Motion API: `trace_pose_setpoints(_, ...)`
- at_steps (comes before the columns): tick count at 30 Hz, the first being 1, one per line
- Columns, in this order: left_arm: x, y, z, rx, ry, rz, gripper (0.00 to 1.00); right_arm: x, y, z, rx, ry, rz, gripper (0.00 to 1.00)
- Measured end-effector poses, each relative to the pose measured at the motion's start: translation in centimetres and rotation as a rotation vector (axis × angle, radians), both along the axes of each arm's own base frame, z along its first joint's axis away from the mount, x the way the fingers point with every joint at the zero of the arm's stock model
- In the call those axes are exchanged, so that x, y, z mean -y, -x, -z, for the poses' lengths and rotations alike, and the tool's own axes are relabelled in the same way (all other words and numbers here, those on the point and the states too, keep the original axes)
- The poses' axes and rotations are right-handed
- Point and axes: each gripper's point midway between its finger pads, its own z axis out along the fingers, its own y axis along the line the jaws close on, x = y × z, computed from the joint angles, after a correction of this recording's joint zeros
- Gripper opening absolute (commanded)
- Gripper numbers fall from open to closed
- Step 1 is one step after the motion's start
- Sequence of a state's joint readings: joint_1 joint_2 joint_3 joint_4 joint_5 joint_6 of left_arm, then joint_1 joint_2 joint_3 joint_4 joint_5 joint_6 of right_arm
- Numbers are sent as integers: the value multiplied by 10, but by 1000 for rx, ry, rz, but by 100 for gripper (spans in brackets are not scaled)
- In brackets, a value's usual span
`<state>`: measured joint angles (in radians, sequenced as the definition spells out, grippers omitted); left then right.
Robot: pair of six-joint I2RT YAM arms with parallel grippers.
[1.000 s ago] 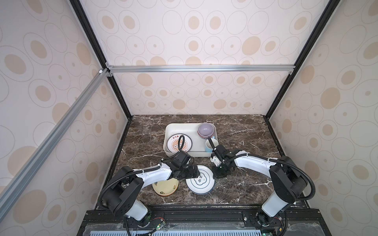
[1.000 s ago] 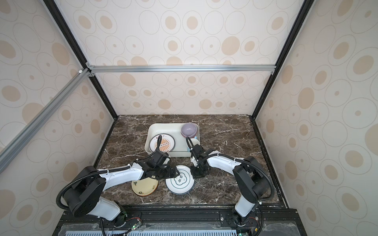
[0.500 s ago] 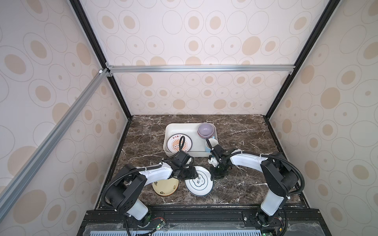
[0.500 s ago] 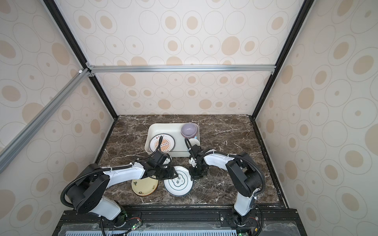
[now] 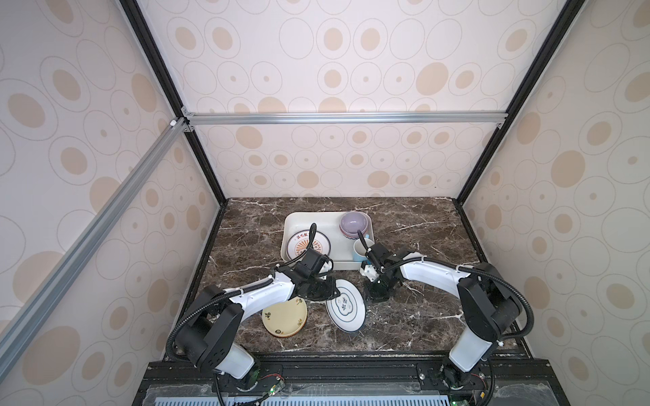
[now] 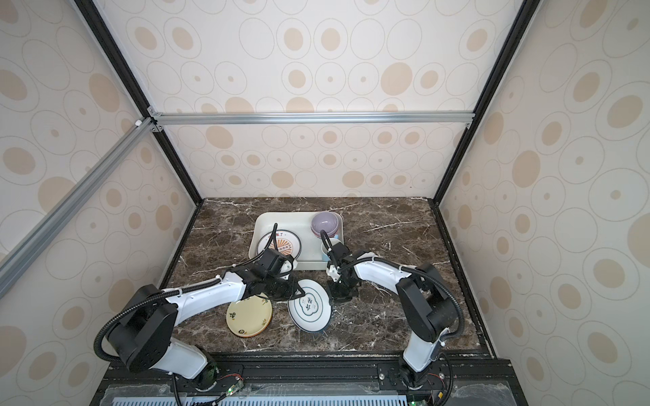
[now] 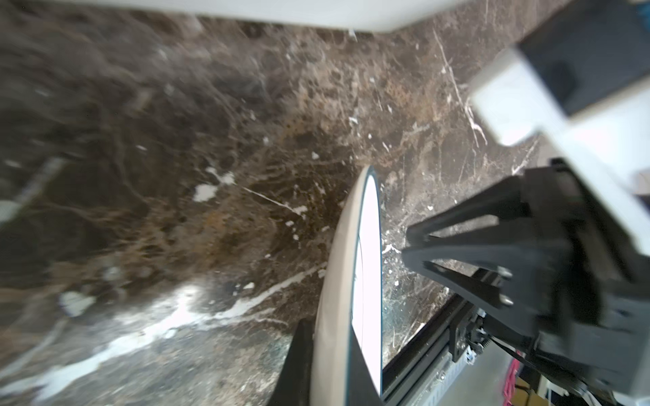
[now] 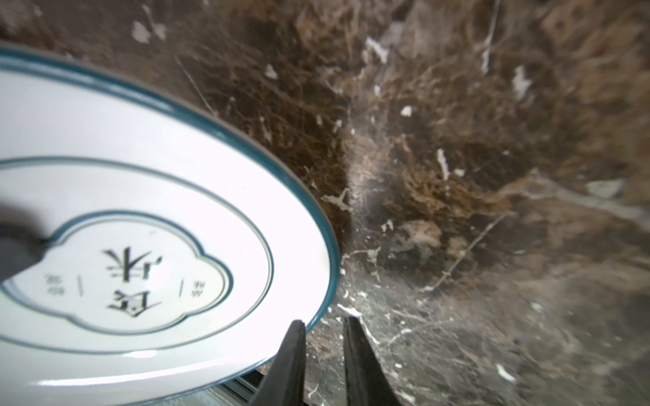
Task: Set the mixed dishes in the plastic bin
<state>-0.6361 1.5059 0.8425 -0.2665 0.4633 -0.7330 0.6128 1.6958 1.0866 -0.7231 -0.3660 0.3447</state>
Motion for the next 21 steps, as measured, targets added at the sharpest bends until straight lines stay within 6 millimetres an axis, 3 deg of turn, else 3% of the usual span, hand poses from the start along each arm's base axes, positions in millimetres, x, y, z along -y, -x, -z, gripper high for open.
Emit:
trace_pose_setpoints(5, -13, -18, -14, 37, -48, -29, 0, 2, -8, -28, 59, -22, -10, 28)
trace_pose_setpoints(9, -19, -38, -39, 78, -65, -52, 0, 4, -10, -52, 103, -28, -29, 29)
trace_pose_setpoints(13, -26, -71, -87, 172, -49, -85, 0, 4, -12, -78, 150, -44, -49, 30)
trace_pose_setpoints(17, -46, -111, -145, 301, -18, -146, 0, 4, -16, -100, 195, -56, -64, 33)
trace_pose_setpoints(21, -78, -144, -174, 379, -21, -216, 0, 3, -18, -114, 225, -70, -73, 43)
